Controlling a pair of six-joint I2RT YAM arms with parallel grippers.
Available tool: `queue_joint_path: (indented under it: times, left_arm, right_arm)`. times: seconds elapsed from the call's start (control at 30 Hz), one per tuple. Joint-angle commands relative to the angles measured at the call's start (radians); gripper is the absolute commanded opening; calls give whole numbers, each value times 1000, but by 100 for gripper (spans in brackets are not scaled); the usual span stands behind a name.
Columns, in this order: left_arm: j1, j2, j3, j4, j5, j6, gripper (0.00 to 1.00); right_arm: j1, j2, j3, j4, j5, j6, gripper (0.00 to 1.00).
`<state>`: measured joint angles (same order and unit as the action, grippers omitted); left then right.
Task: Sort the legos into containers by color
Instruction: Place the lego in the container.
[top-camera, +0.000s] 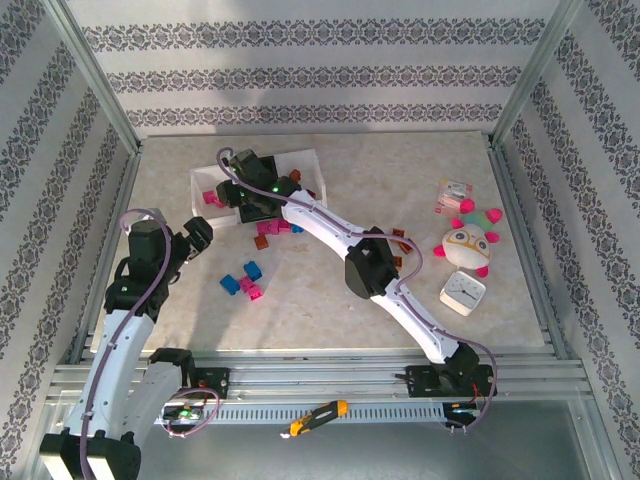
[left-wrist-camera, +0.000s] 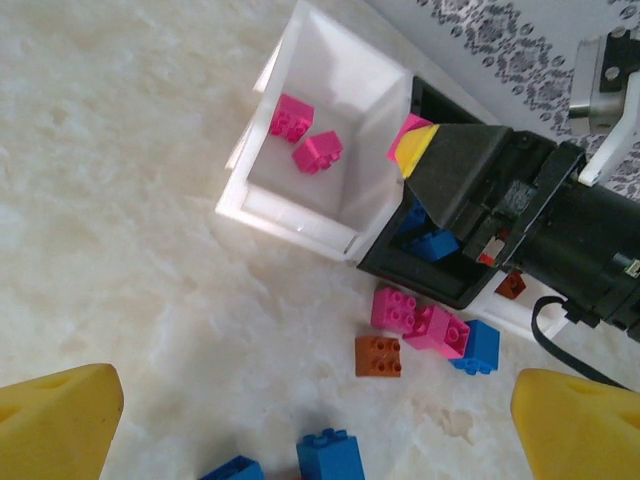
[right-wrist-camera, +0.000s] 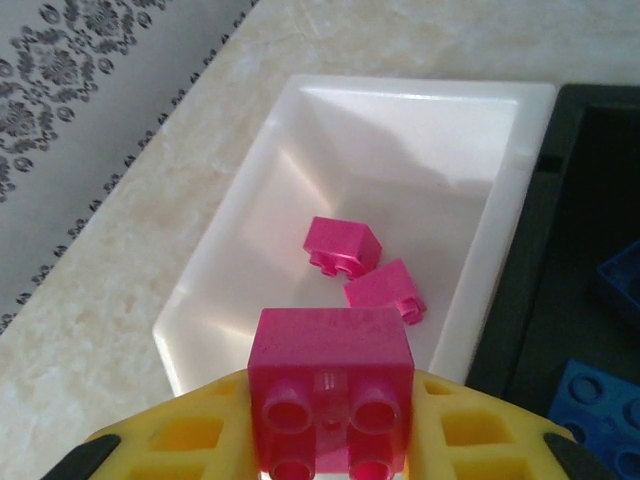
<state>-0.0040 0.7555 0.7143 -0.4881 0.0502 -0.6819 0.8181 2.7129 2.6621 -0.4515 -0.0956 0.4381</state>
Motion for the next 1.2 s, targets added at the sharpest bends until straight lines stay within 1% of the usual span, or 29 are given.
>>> queue_joint_path:
  times: [0.0, 0.07, 0.13, 0.17, 0.23, 0.33, 0.43, 0.57, 0.63, 0.7, 0.8, 0.87, 0.9, 1.0, 1.17]
  left_arm:
    - [15, -5, -16, -52, 18, -35, 99]
    - [15, 3, -21, -53, 23, -51, 99]
    - [15, 14, -22, -53, 28, -63, 99]
    - [15, 22, -22, -53, 30, -69, 99]
    - [15, 40, -19, -55, 35, -81, 99]
    - [13, 85, -4, -69, 55, -97, 99]
    - [-1, 143, 22, -101, 62, -128, 99]
    - [-52, 213, 45, -128, 38, -178, 99]
    - [-92, 247, 60, -147, 2, -202, 99]
    - [-131, 290, 71, -168, -24, -237, 99]
    - [-167, 362, 84, -191, -38, -303, 99]
    - [-182, 404, 88, -198, -40, -329, 97]
    - [-186, 427, 92, -207, -43, -345, 93]
    - [-190, 494, 110, -251, -37, -388, 90]
    - [-190, 585, 124, -259, 16, -403, 83]
  right_arm:
    - [-16, 4, 47, 37, -25, -7, 42]
    - [-23, -6, 47, 43, -47, -7, 54]
    - [-29, -18, 46, 46, -64, -9, 63]
    - [-35, -27, 45, 43, -75, -13, 67]
    - [-42, -51, 27, 41, -87, -14, 70]
    - [-54, -125, -48, 44, -95, -29, 72]
    - [-63, -234, -184, 66, -99, -70, 74]
    - [-79, -413, -441, 134, -93, -110, 78]
    - [-90, -502, -577, 180, -91, -110, 80]
    - [-103, -599, -724, 223, -88, -109, 81]
    - [-121, -718, -890, 251, -84, -113, 84]
    - [-129, -780, -973, 252, -78, -113, 85]
    - [-133, -811, -1014, 255, -75, -112, 85]
    - [-139, -874, -1103, 258, -70, -108, 85]
    - [-143, -915, -1173, 261, -53, -94, 86]
